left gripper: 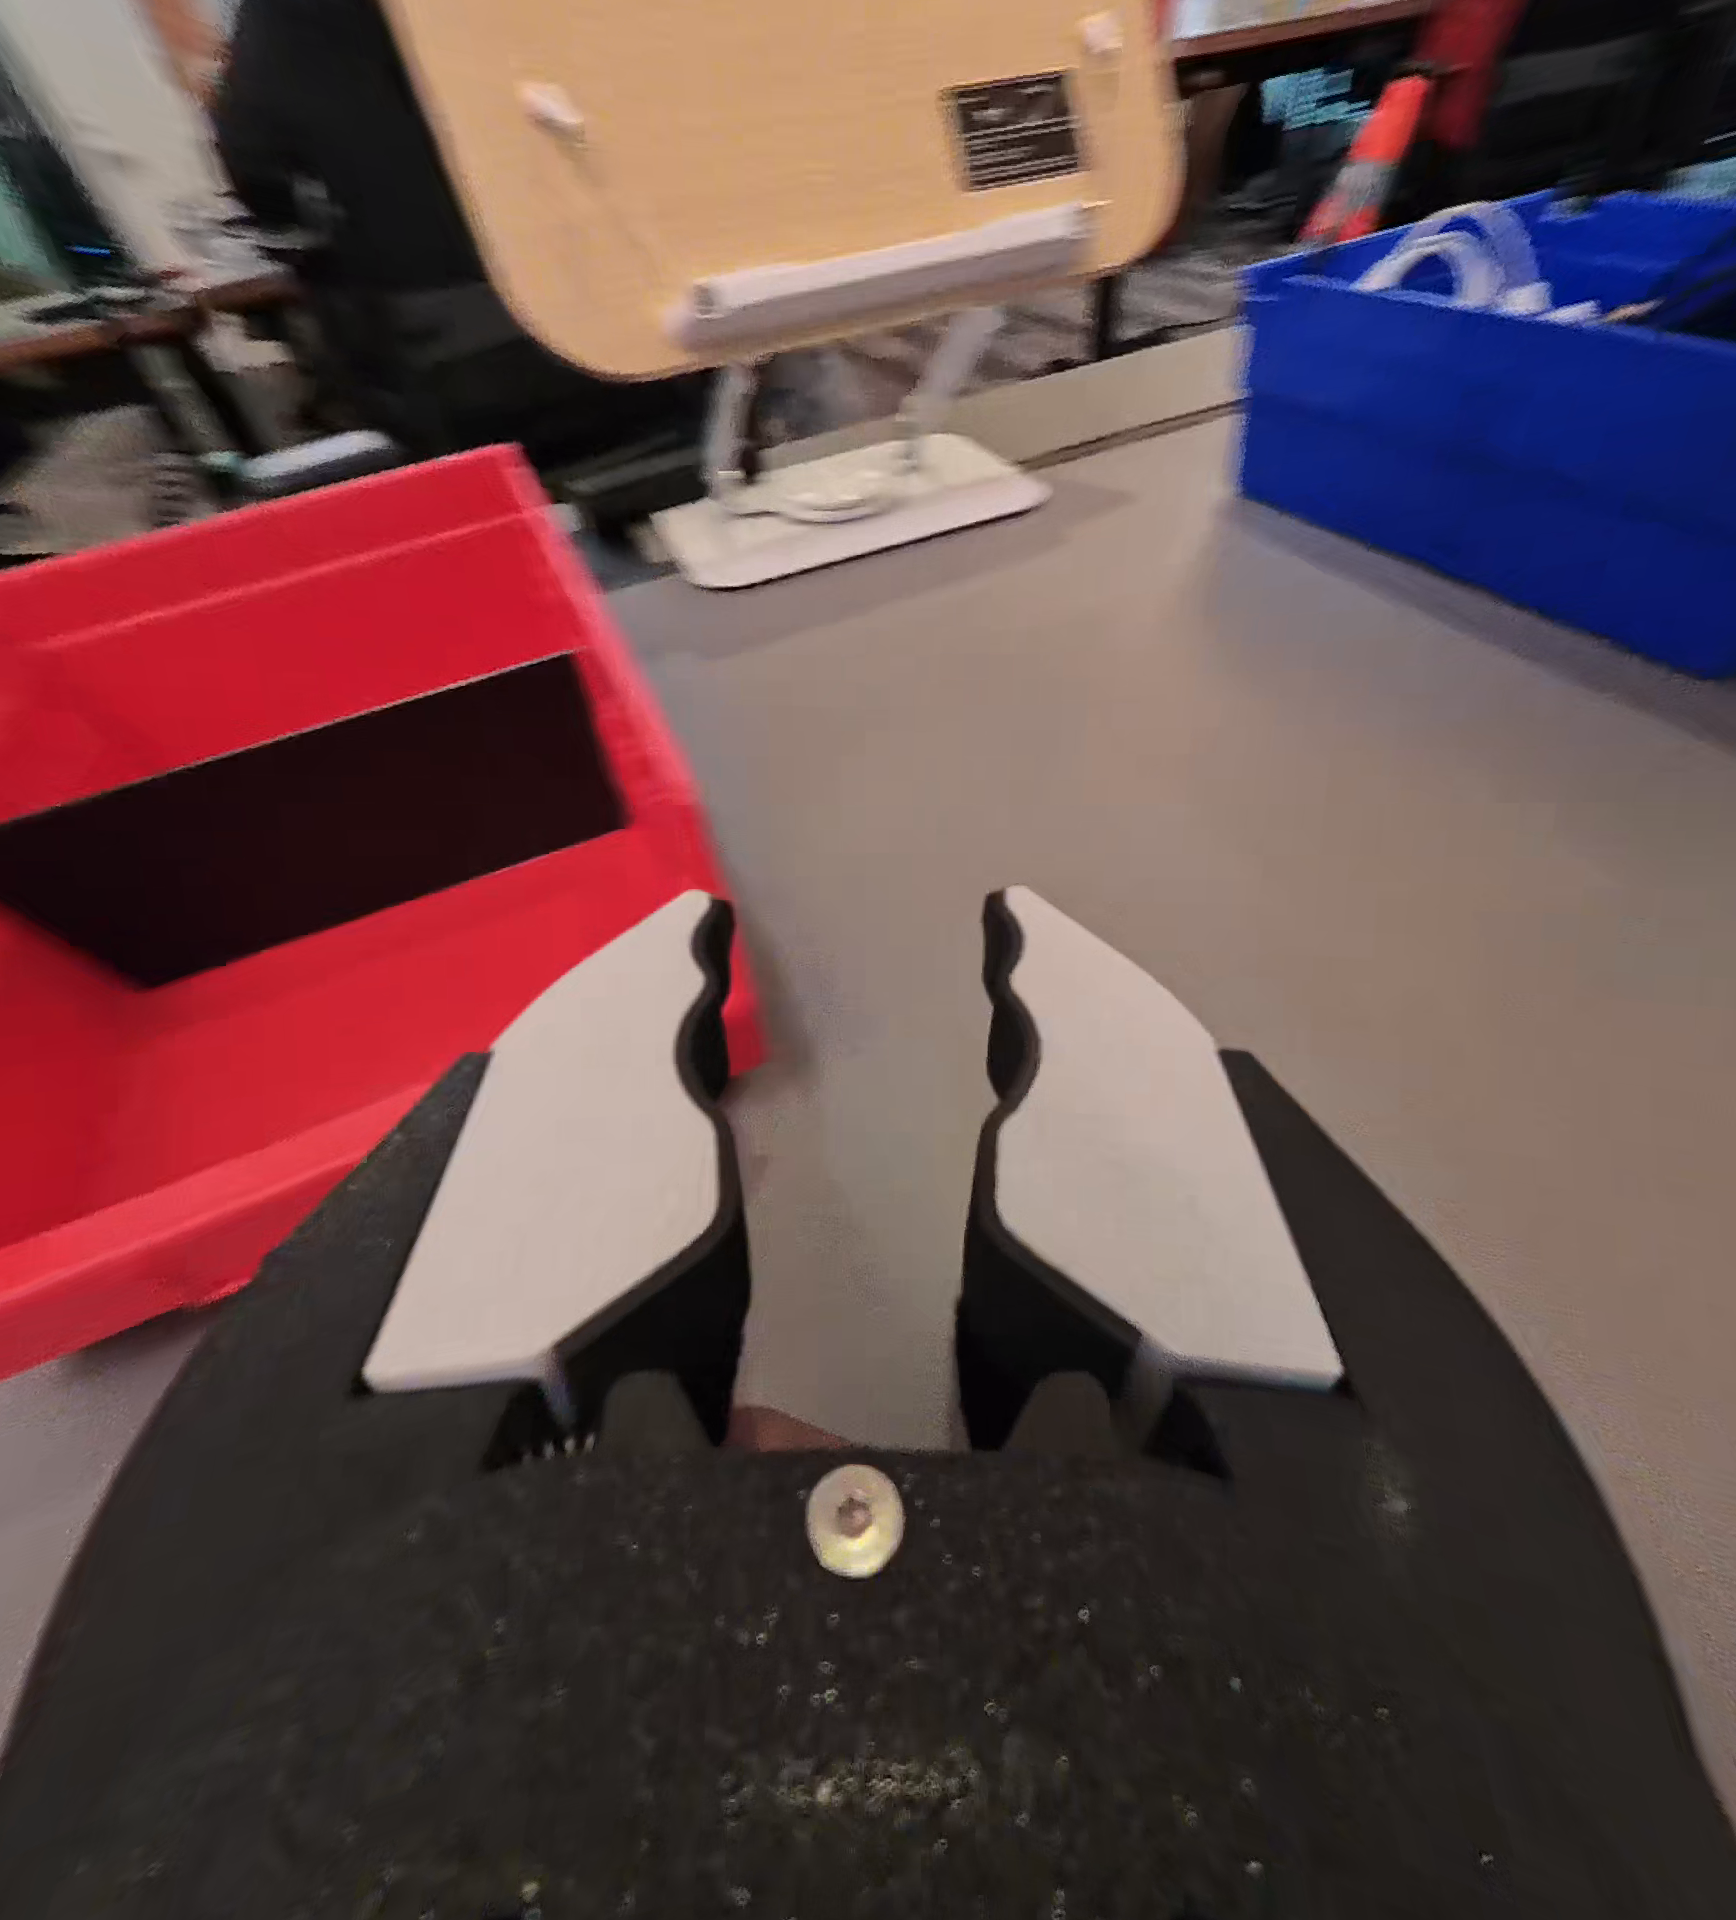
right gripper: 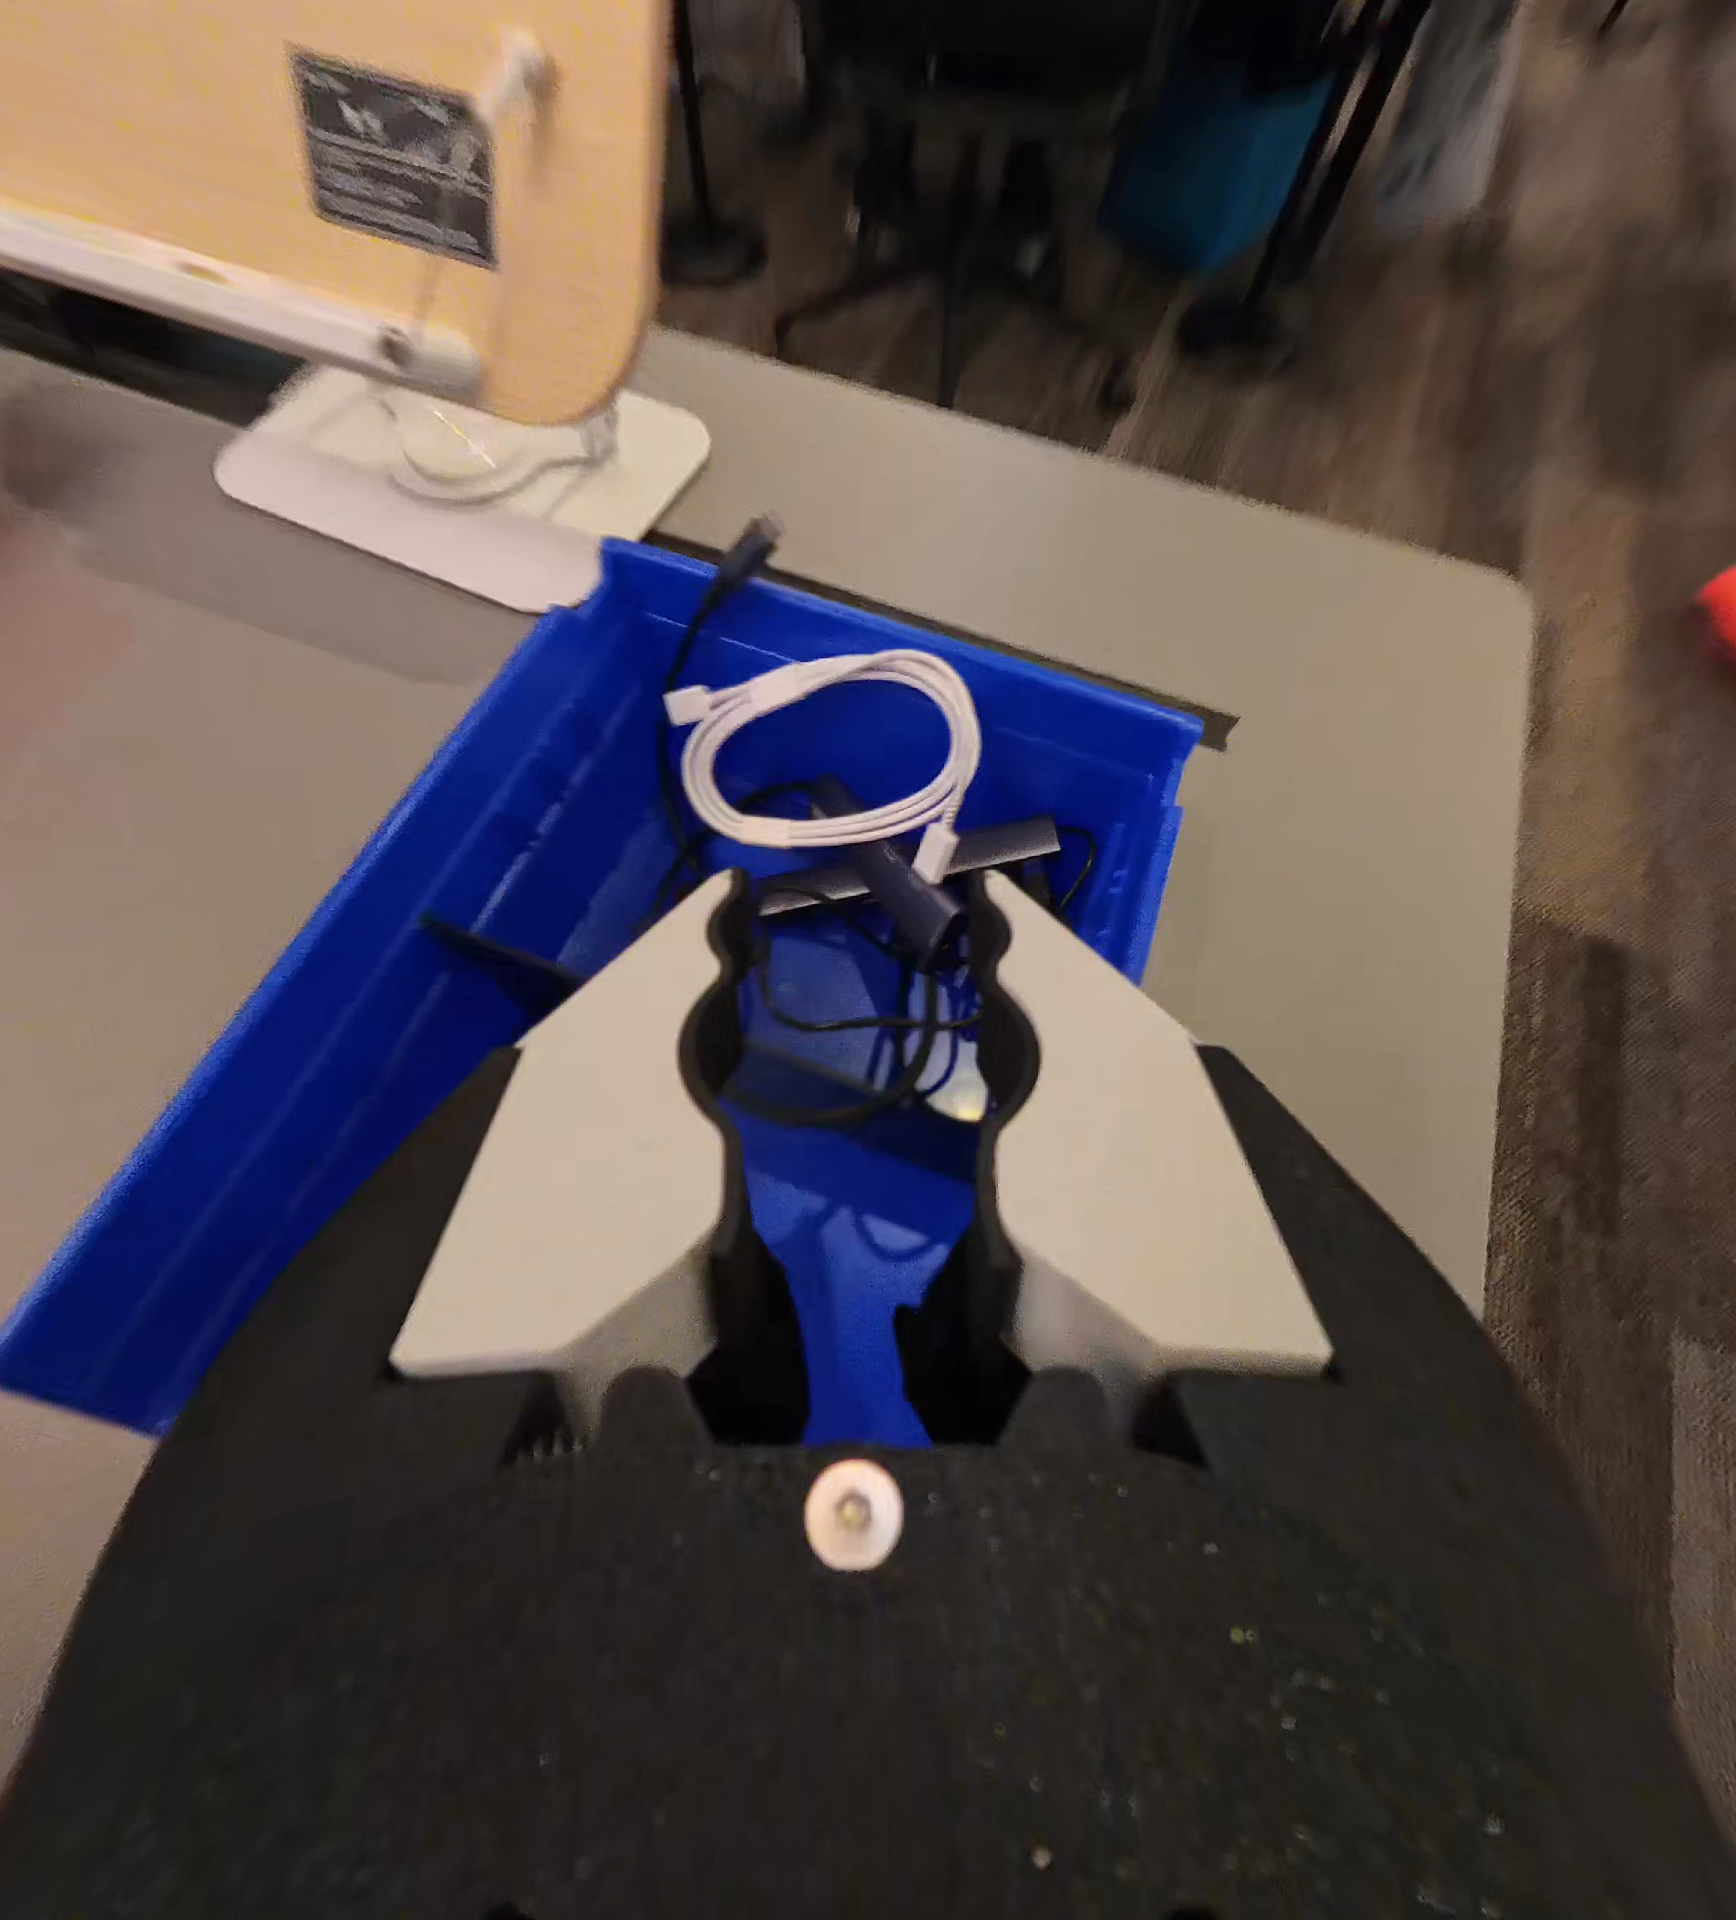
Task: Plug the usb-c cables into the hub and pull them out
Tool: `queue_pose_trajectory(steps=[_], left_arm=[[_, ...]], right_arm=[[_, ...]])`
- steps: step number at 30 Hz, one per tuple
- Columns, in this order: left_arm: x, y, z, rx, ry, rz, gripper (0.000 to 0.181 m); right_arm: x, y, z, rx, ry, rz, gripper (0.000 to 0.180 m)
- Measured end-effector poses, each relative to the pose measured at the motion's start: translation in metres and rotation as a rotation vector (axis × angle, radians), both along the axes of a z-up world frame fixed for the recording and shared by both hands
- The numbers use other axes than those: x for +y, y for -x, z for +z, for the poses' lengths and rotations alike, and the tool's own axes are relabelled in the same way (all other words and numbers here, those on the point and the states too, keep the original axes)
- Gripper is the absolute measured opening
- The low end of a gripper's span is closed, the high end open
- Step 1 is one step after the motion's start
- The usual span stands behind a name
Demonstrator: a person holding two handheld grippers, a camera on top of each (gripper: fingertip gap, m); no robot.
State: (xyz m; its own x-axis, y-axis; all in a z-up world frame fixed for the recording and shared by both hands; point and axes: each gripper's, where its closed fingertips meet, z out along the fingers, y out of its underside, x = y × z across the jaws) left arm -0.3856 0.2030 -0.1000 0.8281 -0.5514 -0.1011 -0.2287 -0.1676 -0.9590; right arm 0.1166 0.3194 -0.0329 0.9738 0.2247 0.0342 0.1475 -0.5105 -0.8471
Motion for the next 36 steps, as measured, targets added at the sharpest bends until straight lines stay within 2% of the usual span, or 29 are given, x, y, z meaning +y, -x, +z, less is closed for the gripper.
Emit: queue_pose_trajectory(steps=[3,7,10,13,16,19,24,36], left_arm=[[0.014,0.042,-0.002,0.029,-0.002,0.159,0.053],[0.023,0.082,-0.009,-0.013,0.061,0.234,0.054],[0.020,0.100,-0.019,0.032,0.089,0.227,0.041],[0.023,0.113,-0.028,0.059,0.130,0.262,0.041],[0.025,0.120,-0.040,0.021,0.214,0.334,0.040],[0.020,0.126,-0.054,0.036,0.292,0.362,0.041],[0.014,0.129,-0.049,0.007,0.293,0.377,0.040],[0.013,0.129,-0.051,-0.012,0.303,0.381,0.041]], right_arm=[[-0.048,0.025,-0.002,-0.011,-0.133,-0.067,0.044],[-0.103,0.065,-0.030,-0.029,-0.245,-0.179,0.059],[-0.127,0.087,-0.058,-0.012,-0.242,-0.218,0.058],[-0.144,0.087,-0.082,0.025,-0.227,-0.284,0.058],[-0.154,0.091,-0.102,0.043,-0.153,-0.275,0.059],[-0.154,0.093,-0.106,0.104,-0.097,-0.263,0.065],[-0.155,0.084,-0.124,0.021,-0.025,-0.251,0.072],[-0.156,0.071,-0.104,0.072,-0.129,-0.293,0.068]])
